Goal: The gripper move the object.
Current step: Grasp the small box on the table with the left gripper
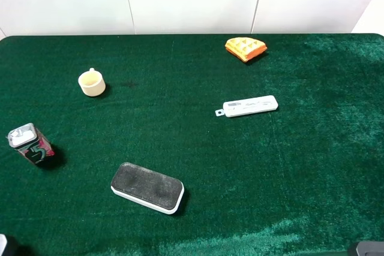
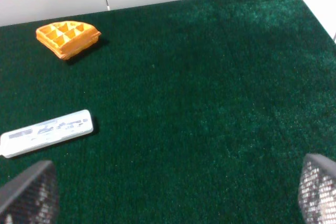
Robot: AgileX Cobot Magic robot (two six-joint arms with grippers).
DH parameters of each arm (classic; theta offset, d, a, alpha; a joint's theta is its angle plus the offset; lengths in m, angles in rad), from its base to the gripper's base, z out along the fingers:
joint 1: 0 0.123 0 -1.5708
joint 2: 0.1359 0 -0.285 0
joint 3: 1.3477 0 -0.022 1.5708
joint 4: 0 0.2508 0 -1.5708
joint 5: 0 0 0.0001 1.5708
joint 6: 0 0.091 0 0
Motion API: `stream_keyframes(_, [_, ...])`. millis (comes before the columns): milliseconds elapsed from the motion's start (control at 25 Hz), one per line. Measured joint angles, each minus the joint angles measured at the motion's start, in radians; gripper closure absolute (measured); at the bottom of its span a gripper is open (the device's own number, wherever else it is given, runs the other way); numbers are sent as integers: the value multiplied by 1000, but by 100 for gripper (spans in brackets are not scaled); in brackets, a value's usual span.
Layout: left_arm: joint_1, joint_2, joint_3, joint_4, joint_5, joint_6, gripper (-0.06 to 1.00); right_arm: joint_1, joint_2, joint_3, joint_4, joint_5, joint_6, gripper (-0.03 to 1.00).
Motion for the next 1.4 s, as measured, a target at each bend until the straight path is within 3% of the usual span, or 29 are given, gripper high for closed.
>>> stream_keyframes(1400, [0,0,5,-29,0,2,-5,0,0,0,-1,0,0,27])
